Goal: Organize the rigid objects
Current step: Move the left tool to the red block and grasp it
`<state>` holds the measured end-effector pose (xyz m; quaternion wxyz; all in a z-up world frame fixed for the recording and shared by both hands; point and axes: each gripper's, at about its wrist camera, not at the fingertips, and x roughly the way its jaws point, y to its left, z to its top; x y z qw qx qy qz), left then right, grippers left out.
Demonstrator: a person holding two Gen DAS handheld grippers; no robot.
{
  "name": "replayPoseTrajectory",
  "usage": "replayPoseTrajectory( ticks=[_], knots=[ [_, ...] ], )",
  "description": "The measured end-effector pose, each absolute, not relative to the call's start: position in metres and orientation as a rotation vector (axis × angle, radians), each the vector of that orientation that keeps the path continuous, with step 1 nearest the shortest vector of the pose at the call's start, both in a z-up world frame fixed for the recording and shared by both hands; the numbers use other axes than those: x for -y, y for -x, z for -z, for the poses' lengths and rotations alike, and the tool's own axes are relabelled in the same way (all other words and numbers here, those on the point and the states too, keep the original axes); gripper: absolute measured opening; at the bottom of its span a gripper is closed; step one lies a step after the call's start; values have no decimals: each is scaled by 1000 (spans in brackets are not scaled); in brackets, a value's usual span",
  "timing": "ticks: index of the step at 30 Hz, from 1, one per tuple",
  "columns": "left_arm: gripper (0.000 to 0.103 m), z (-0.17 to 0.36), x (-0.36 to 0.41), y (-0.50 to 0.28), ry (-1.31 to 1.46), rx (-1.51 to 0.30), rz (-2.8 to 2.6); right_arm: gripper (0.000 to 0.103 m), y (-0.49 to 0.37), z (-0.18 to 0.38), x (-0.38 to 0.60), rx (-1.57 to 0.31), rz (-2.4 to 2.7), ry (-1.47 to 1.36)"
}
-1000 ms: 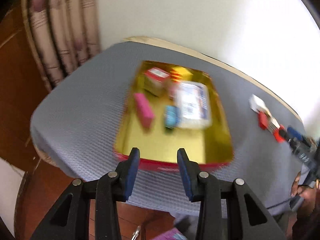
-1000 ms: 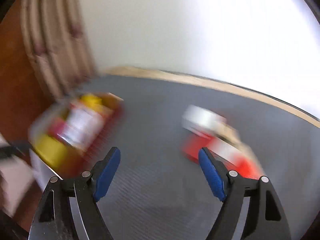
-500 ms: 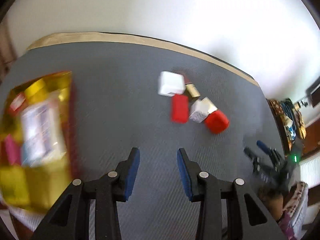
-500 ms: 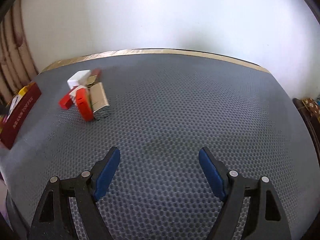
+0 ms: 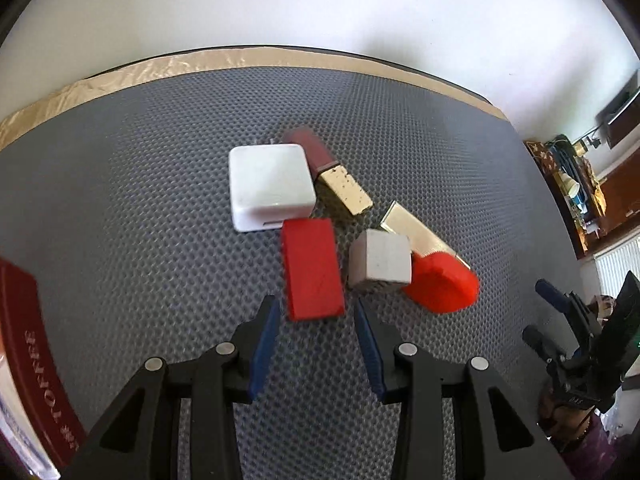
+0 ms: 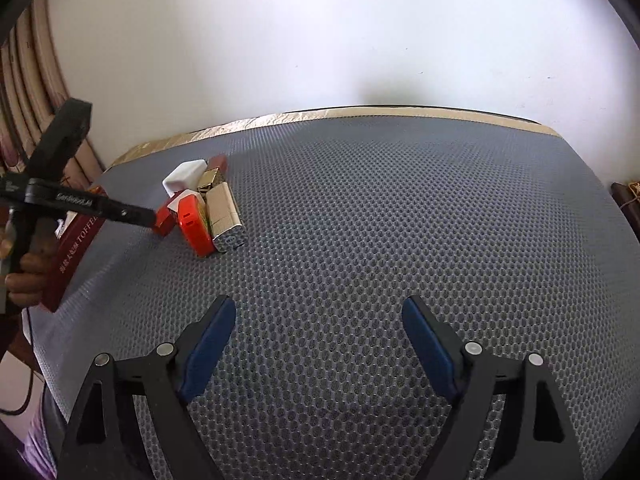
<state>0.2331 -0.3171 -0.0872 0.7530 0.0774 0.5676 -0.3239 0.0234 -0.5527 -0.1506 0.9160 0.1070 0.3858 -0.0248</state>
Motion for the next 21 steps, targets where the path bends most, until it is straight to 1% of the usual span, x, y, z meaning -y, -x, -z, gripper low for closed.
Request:
replayPoseTrajectory(
  ticks=[7, 14, 15, 16, 21],
  knots=[
    [39, 100, 328, -250, -184, -1265, 714, 84, -30, 155, 553, -812, 43, -240],
    [39, 101, 337, -253, -224, -1199, 705, 85, -34, 159, 553, -827, 35, -249],
    [34, 101, 338, -250, -241, -1186, 691, 85, -35, 159, 553, -828, 33, -251],
    [31, 101, 339, -248, -256, -1174, 677, 85, -36, 160, 554, -829, 31, -252],
    [31, 98, 322, -226, -203, -1143, 630, 85, -36, 161, 555, -834, 33, -257]
  ],
)
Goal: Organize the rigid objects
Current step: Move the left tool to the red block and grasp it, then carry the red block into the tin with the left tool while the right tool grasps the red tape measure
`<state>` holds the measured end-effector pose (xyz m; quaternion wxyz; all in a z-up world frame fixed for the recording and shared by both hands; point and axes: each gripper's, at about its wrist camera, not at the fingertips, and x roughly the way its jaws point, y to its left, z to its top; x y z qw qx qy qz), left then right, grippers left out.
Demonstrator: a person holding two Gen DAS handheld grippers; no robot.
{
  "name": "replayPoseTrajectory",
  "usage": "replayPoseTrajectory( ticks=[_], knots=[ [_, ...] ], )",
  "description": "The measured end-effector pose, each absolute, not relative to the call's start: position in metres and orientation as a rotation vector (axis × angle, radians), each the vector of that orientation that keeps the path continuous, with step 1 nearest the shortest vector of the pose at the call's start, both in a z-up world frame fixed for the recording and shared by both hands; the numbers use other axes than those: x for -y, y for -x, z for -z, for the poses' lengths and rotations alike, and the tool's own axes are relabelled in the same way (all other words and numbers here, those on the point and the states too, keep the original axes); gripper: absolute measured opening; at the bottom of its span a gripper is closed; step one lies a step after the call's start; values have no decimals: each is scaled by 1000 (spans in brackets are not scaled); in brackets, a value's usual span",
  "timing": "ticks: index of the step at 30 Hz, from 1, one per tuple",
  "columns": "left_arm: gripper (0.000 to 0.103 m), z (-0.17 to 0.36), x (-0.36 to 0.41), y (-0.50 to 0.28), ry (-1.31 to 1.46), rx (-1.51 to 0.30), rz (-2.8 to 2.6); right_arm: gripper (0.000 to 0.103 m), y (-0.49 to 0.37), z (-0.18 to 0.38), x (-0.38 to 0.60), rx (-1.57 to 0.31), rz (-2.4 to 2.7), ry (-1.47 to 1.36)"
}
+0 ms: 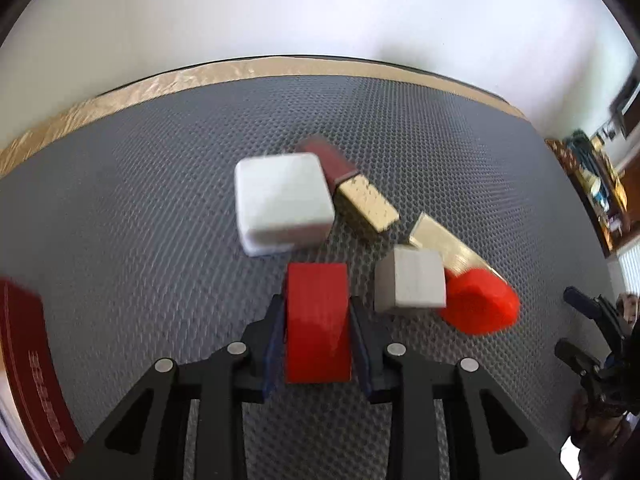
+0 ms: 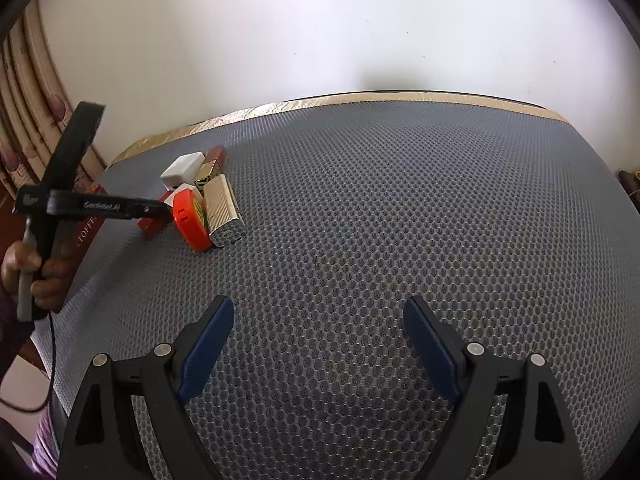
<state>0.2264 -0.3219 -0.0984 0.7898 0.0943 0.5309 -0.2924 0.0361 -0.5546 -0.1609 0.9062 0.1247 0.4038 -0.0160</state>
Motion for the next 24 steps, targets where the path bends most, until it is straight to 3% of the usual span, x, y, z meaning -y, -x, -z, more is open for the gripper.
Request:
replayPoseTrajectory(
  ticks=[13, 18, 24],
  knots=[
    [31, 65, 240, -147, -3, -1144, 593, 82, -36, 127, 517, -732, -144, -217],
    [31, 41, 201, -129, 59, -1125, 575, 68, -75, 117, 478, -739, -218, -95],
    [31, 11, 165, -112, 96, -1071, 492, 64, -117, 129, 465, -796, -216, -30]
  ],
)
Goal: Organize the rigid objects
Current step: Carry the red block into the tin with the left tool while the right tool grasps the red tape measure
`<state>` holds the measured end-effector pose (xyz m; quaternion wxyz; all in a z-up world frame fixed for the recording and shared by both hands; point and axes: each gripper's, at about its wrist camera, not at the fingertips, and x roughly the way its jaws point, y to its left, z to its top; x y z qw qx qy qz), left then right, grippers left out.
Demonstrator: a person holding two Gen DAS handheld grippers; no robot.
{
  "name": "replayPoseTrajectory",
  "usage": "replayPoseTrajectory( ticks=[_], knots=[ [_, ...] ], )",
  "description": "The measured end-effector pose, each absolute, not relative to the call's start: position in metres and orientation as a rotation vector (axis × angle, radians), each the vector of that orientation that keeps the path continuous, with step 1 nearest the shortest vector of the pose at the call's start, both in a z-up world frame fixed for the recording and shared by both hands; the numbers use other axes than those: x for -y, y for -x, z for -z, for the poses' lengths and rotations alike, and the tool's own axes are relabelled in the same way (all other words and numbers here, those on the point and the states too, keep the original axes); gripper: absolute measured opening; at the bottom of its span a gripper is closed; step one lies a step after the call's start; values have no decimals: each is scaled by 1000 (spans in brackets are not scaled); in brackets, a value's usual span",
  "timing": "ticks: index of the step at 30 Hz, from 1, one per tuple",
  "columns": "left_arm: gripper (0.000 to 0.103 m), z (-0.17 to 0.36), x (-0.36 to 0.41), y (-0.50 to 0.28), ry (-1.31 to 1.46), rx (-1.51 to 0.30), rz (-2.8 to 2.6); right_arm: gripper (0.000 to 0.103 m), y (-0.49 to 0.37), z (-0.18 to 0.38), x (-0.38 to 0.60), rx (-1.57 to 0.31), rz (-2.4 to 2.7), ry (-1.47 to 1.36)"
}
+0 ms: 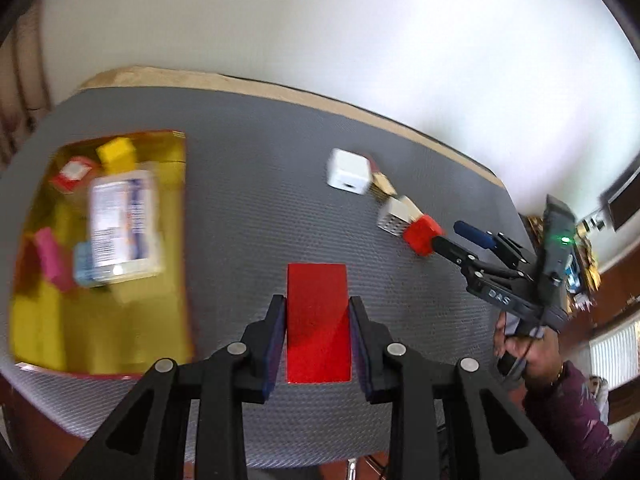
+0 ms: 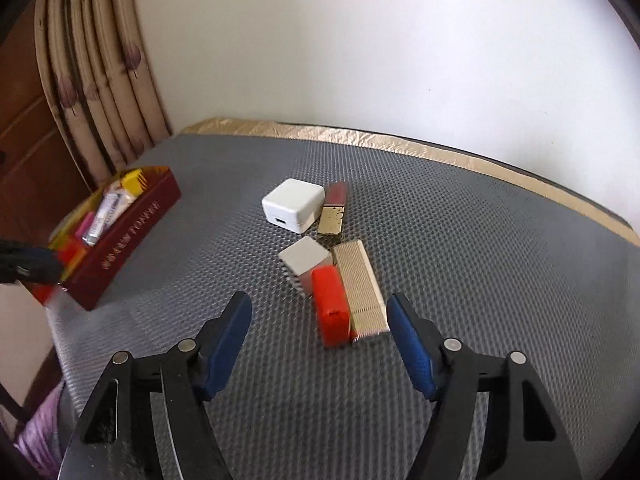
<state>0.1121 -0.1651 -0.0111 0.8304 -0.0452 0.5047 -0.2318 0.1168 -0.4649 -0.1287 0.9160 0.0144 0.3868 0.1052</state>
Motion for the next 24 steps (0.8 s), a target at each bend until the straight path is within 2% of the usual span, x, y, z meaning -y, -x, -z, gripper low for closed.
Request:
replayPoseTrajectory(
  ticks=[3, 8, 10, 11, 24],
  knots=[
    [31, 3, 141, -109, 108, -1060, 451, 46, -129, 136, 460, -834, -214, 7],
    [31, -1, 104, -108, 136, -1052, 386, 40, -139, 146, 455, -877, -202, 54],
    [31, 0, 89, -110, 134, -1049, 349, 26, -141, 148, 454, -889, -203, 62],
    [31, 1, 84, -110, 135, -1050, 338, 16, -142, 149, 453, -901, -200, 73],
    [31, 41, 33, -141, 128, -1098, 174, 16, -99, 126, 452, -864, -219, -62]
  ],
)
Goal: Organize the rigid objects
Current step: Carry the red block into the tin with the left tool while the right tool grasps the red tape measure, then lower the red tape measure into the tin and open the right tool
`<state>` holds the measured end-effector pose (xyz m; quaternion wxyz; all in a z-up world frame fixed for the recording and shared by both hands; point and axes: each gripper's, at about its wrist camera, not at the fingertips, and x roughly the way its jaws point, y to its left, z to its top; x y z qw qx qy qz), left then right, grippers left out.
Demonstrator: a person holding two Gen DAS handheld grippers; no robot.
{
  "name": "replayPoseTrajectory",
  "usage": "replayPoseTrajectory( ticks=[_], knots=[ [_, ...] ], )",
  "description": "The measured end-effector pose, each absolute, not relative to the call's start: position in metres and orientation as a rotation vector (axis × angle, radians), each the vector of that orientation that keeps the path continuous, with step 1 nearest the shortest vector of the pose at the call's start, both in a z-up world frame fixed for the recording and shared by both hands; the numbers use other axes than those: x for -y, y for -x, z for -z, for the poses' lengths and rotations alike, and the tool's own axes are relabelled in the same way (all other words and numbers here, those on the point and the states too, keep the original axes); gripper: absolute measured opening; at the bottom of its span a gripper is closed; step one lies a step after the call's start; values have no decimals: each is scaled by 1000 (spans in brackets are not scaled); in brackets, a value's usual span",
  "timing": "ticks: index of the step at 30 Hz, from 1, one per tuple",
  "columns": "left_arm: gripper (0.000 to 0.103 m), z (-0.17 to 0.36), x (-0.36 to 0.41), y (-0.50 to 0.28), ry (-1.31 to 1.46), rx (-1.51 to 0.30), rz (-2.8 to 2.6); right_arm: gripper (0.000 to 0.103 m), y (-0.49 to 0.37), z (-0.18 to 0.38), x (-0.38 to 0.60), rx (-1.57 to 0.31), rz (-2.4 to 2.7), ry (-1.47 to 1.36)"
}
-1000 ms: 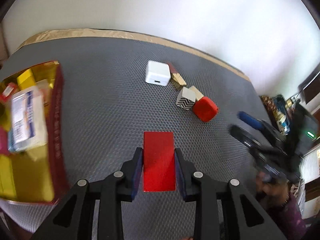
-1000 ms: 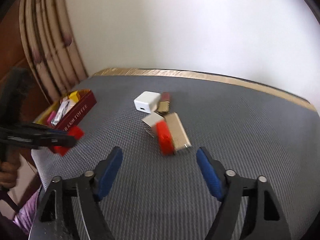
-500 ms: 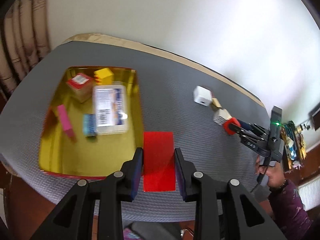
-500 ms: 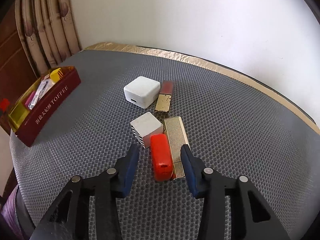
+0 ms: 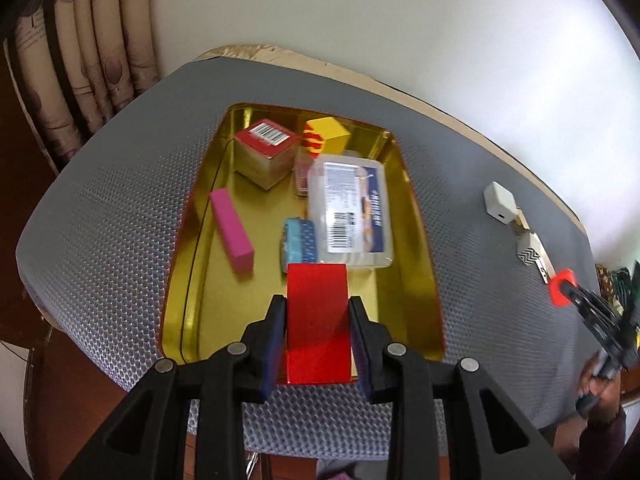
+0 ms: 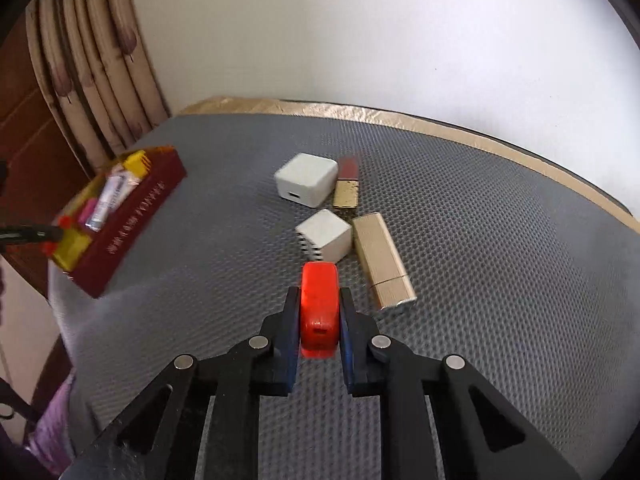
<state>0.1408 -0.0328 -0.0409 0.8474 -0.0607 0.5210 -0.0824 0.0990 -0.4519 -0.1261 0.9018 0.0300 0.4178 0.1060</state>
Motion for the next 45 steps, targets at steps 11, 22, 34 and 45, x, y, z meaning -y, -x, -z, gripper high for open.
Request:
replayPoseTrajectory(
  ticks=[11, 22, 34, 45],
  knots=[
    [31, 54, 55, -151, 106, -1129, 260, 16, -84, 98, 421, -816, -312, -140],
    [35, 63, 62, -153, 118, -1167, 263, 16, -93, 82, 369, -813, -394, -156],
    [43, 21, 0, -80, 254, -929, -7, 16, -135, 56, 271, -850, -615, -250],
    [43, 39, -8, -65, 137, -957, -81, 16, -209, 82, 157, -1005, -686, -288]
  ],
)
